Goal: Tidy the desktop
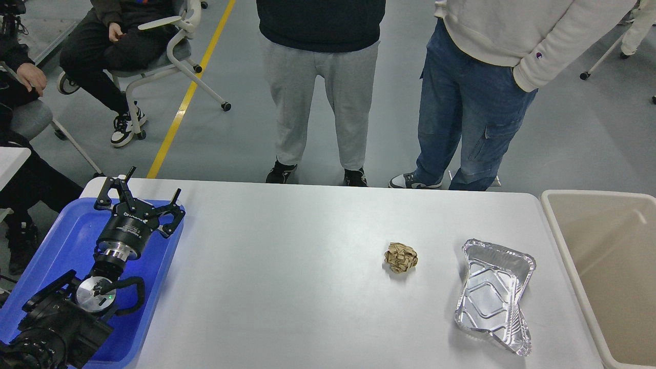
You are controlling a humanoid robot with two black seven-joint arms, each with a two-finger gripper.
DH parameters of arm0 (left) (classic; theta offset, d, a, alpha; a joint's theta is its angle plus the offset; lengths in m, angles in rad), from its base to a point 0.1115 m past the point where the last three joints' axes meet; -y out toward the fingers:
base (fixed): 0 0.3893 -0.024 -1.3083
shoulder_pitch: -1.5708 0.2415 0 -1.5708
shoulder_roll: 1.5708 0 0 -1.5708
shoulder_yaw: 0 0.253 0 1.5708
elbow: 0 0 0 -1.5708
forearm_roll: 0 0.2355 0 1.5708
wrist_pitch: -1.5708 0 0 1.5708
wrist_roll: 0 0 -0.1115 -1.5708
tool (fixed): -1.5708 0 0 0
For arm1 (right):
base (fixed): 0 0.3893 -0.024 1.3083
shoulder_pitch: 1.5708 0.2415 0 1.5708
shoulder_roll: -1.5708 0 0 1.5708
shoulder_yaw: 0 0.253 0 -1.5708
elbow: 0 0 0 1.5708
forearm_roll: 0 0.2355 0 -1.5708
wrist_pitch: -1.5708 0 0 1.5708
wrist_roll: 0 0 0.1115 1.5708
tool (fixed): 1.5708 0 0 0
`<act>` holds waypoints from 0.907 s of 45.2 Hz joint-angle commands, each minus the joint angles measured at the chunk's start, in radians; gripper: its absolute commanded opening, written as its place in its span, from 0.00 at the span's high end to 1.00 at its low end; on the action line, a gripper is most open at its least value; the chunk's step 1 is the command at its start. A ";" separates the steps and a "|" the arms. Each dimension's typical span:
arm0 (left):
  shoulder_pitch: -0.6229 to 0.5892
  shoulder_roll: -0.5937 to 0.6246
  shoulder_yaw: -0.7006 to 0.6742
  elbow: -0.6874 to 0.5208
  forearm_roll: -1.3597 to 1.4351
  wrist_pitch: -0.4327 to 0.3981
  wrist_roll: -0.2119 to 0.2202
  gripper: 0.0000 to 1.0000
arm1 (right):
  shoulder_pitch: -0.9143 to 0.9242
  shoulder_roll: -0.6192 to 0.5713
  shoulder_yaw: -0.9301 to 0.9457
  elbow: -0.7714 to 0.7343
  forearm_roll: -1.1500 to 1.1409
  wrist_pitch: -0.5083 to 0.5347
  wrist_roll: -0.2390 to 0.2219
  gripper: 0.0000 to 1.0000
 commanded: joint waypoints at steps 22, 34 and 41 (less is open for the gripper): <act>0.000 0.000 0.000 0.000 -0.003 0.000 -0.002 0.00 | 0.073 -0.096 0.336 0.090 0.025 0.035 0.005 0.01; 0.000 0.000 0.000 0.000 -0.003 0.000 -0.002 0.00 | -0.027 -0.113 0.773 0.349 0.008 0.043 0.010 0.01; 0.000 0.000 0.000 0.000 -0.003 0.000 -0.002 0.00 | -0.201 -0.107 1.103 0.607 -0.064 0.055 0.013 0.01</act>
